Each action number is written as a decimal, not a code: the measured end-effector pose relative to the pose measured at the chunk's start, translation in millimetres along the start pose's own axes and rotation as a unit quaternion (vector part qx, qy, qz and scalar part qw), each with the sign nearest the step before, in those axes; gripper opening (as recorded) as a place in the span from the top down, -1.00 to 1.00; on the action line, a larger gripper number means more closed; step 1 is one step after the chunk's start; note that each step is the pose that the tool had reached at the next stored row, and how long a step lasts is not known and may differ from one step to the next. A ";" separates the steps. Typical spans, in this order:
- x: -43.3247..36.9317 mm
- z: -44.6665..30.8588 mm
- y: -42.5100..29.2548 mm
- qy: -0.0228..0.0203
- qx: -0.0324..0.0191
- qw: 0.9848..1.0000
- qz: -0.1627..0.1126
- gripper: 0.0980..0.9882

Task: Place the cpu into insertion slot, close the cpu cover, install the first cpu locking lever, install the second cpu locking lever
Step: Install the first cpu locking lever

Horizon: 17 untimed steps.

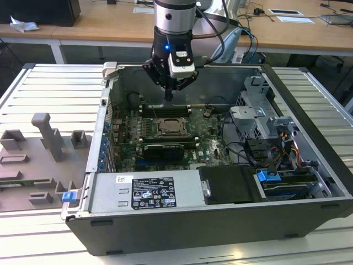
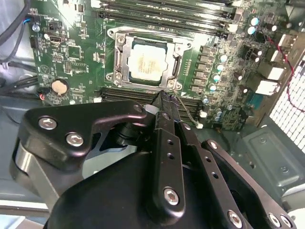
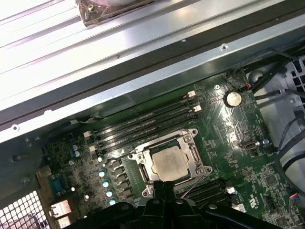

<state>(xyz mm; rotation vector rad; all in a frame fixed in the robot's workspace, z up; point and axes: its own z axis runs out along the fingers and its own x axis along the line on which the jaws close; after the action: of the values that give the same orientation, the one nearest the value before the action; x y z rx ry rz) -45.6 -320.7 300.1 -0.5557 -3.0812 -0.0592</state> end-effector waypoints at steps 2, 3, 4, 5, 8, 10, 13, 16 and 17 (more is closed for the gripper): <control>0.0 0.0 0.0 0.000 0.000 1.000 -0.011 0.98; 0.0 0.0 0.0 0.001 0.000 1.000 -0.016 0.98; 0.0 0.0 0.0 0.001 0.000 1.000 -0.022 0.98; 0.0 0.0 0.0 0.001 0.000 1.000 -0.027 0.98; 0.0 0.0 0.0 0.002 0.001 0.999 -0.045 0.98; 0.0 0.0 0.0 0.002 0.001 0.998 -0.061 0.98; 0.0 0.0 0.0 0.003 0.001 0.997 -0.082 0.98; 0.0 0.0 0.0 0.003 0.002 0.995 -0.097 0.98; 0.0 0.0 0.0 0.004 0.002 0.995 -0.101 0.98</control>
<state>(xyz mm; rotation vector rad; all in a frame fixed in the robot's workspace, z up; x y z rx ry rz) -45.6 -320.7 300.0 -0.2422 -3.1178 -0.0573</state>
